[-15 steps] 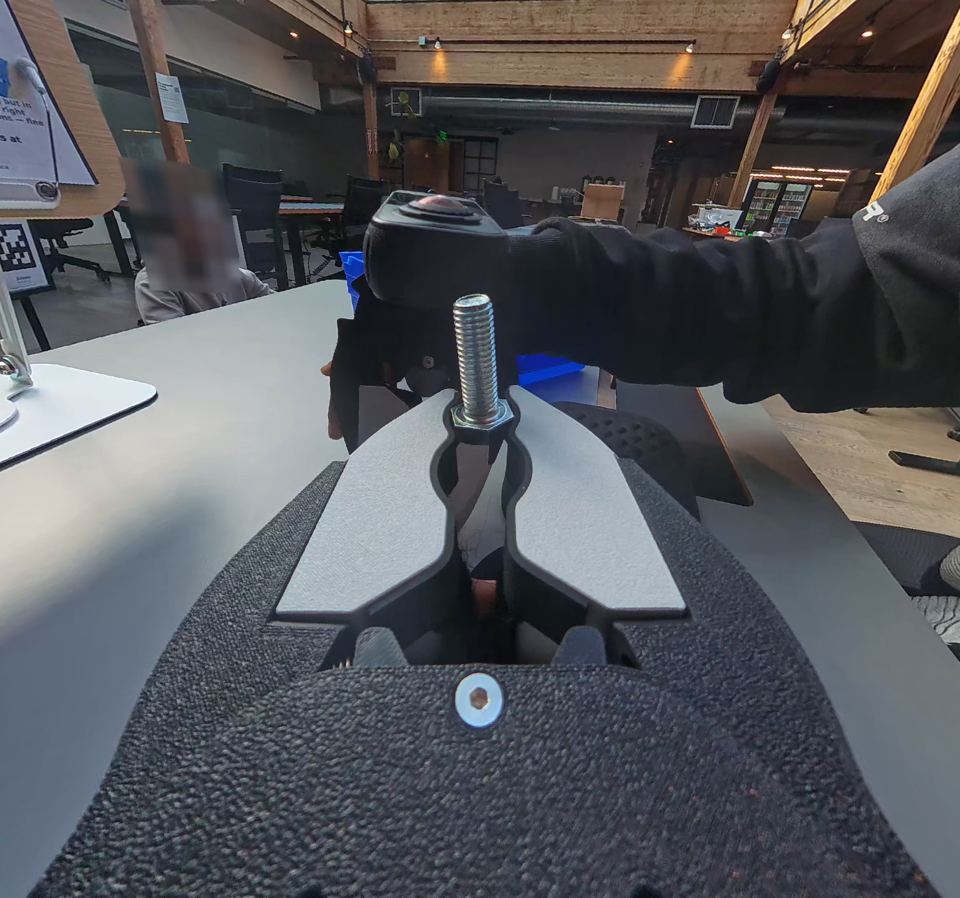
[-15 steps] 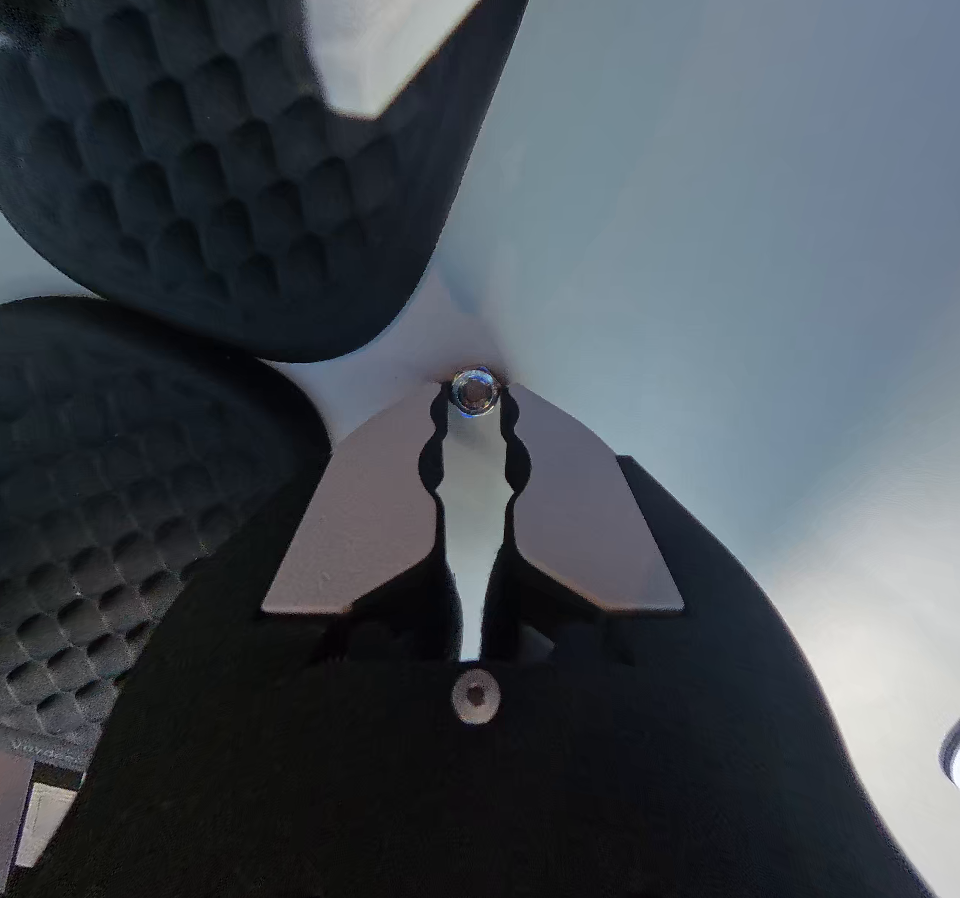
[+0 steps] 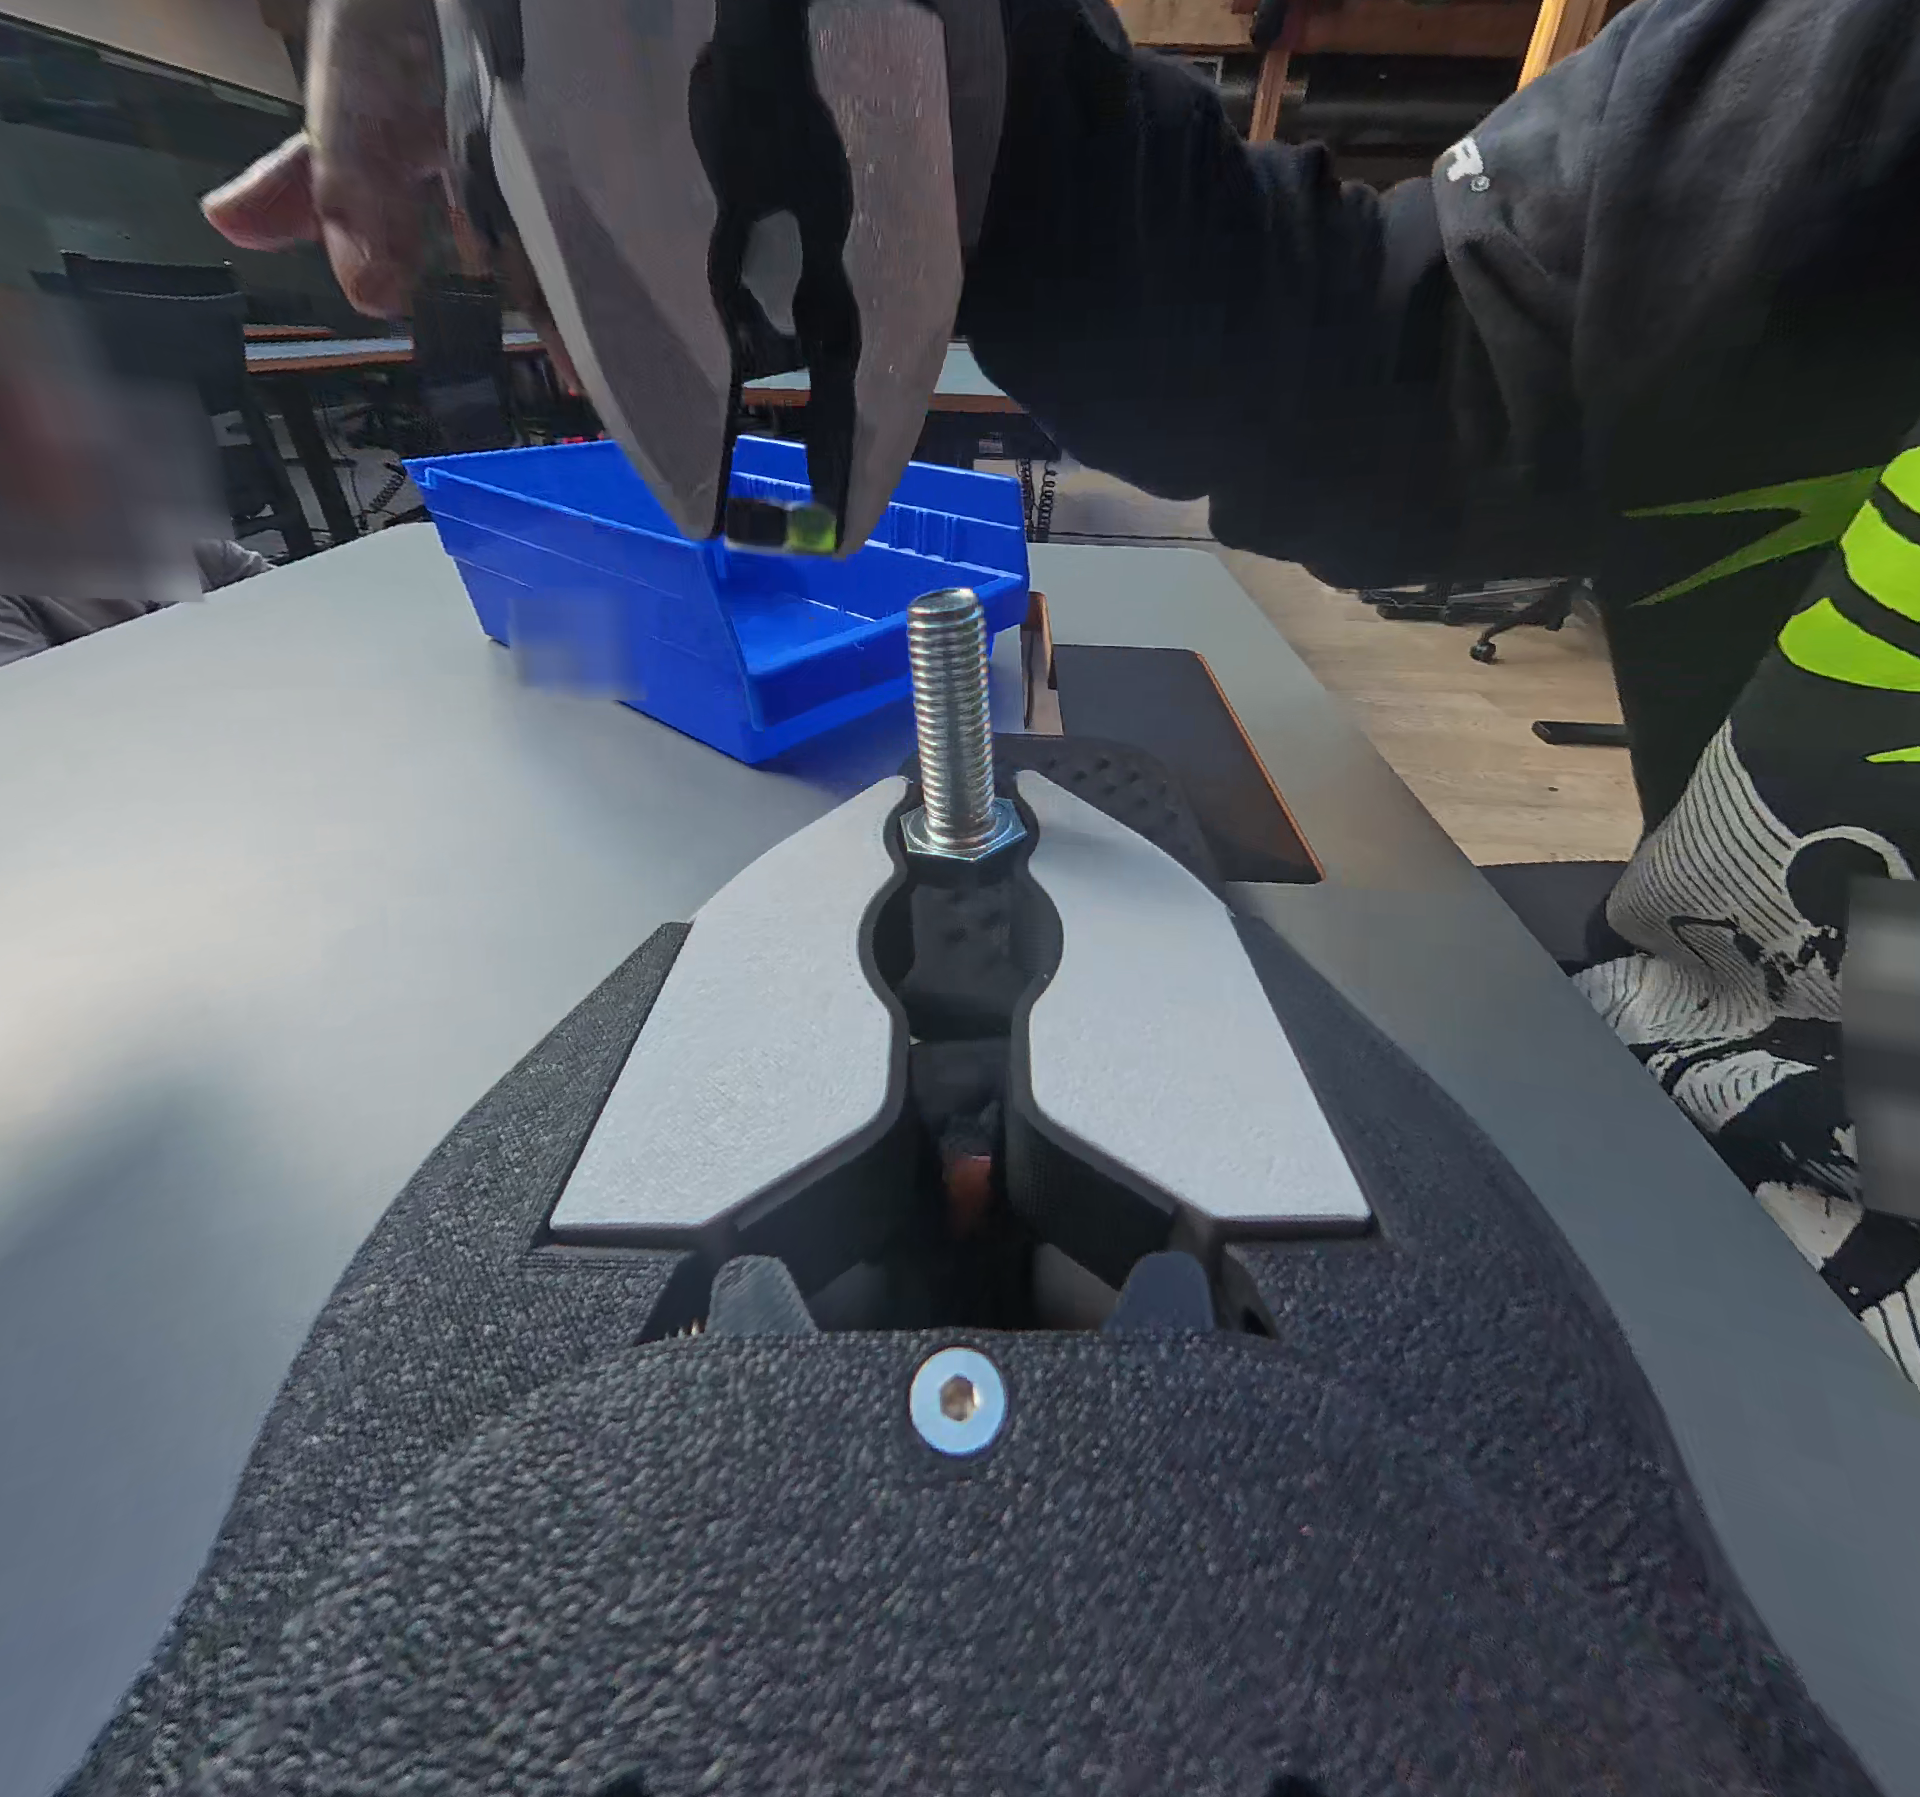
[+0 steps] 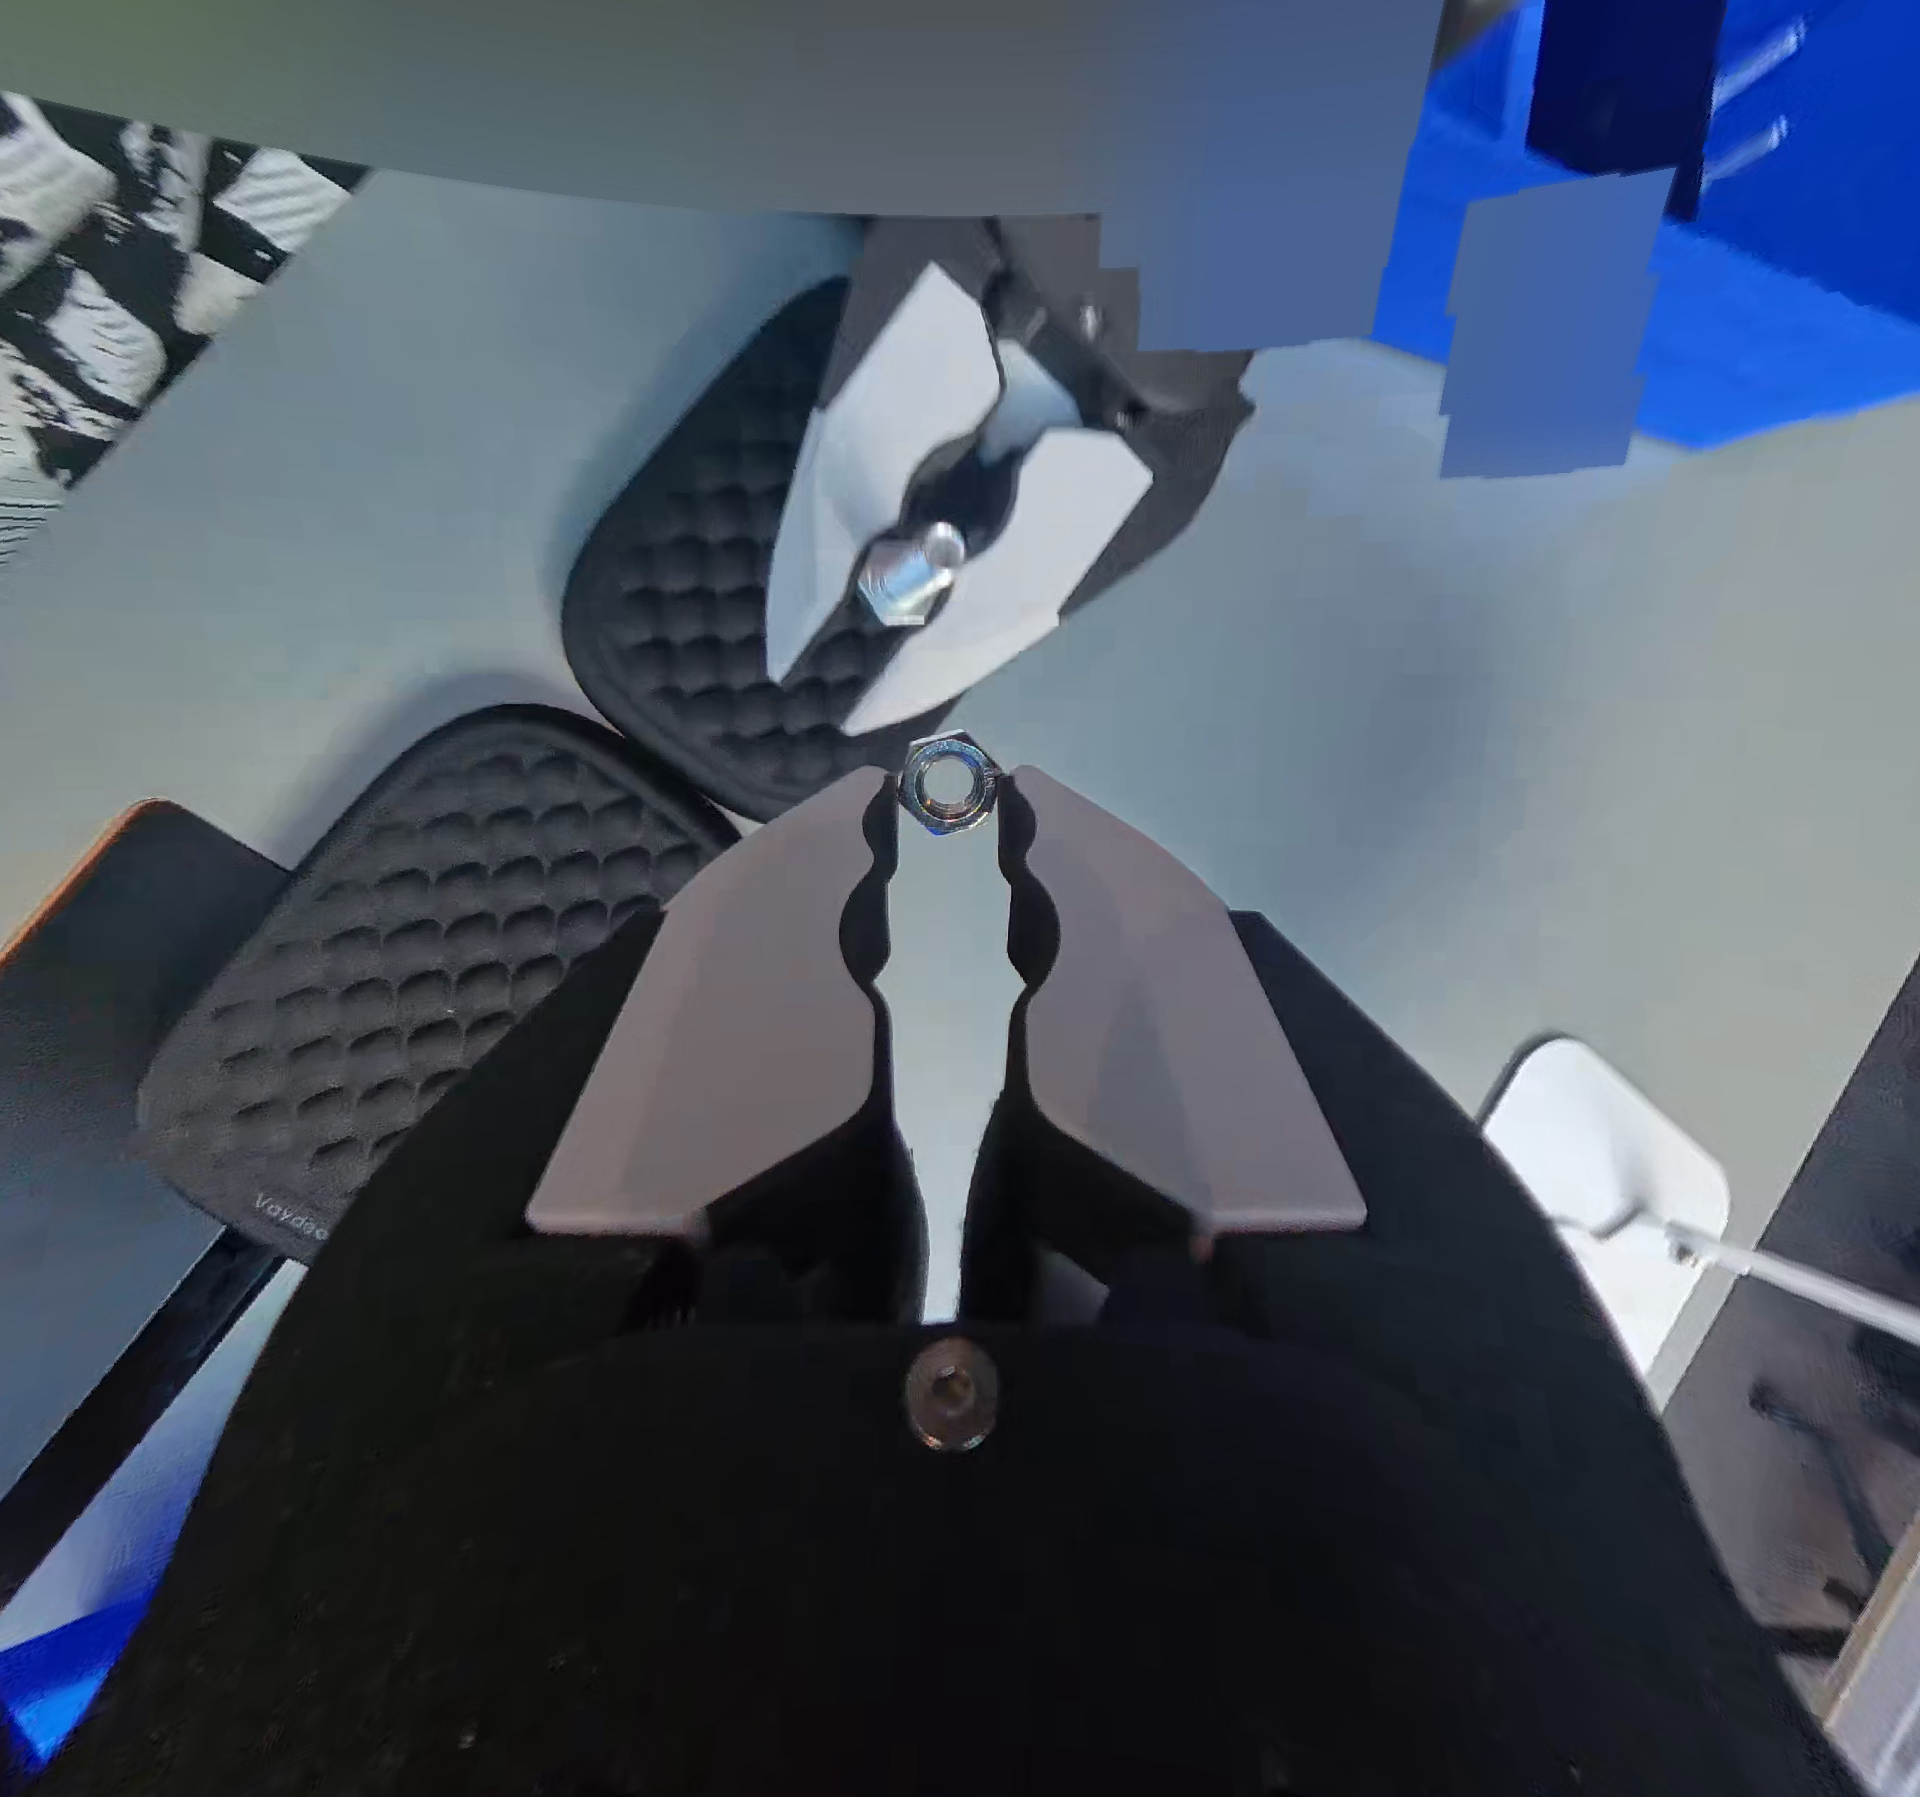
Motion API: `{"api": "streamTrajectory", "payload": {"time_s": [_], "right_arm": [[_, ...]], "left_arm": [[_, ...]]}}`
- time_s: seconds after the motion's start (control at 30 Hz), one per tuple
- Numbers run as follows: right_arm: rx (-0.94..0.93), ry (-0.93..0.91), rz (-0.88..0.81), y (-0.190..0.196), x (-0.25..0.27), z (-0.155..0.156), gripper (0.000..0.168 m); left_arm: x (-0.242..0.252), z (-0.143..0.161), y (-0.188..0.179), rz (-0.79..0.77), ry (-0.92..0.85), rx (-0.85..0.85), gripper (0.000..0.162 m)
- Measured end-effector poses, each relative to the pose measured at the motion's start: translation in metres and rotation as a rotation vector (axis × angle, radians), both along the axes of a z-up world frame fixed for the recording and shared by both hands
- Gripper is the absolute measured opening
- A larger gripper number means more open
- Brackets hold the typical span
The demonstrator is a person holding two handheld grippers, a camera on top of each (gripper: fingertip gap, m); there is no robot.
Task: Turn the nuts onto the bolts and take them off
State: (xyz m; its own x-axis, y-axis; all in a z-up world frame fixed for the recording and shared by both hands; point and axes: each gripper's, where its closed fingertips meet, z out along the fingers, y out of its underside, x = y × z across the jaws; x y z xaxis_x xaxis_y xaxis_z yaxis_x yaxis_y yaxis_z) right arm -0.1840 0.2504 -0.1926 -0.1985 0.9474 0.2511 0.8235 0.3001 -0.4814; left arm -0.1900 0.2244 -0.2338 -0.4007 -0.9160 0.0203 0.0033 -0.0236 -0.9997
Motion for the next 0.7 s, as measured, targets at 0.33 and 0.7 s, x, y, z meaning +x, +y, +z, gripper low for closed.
{"api": "streamTrajectory", "payload": {"time_s": [0.33, 0.7], "right_arm": [[-0.063, -0.186, 0.286, -0.020, -0.038, 0.002, 0.018], [-0.103, -0.224, 0.326, -0.020, -0.041, -0.008, 0.018]], "left_arm": [[-0.001, -0.007, -0.012, -0.079, 0.036, 0.031, 0.013], [-0.001, -0.006, -0.011, -0.078, 0.030, 0.031, 0.013]]}}
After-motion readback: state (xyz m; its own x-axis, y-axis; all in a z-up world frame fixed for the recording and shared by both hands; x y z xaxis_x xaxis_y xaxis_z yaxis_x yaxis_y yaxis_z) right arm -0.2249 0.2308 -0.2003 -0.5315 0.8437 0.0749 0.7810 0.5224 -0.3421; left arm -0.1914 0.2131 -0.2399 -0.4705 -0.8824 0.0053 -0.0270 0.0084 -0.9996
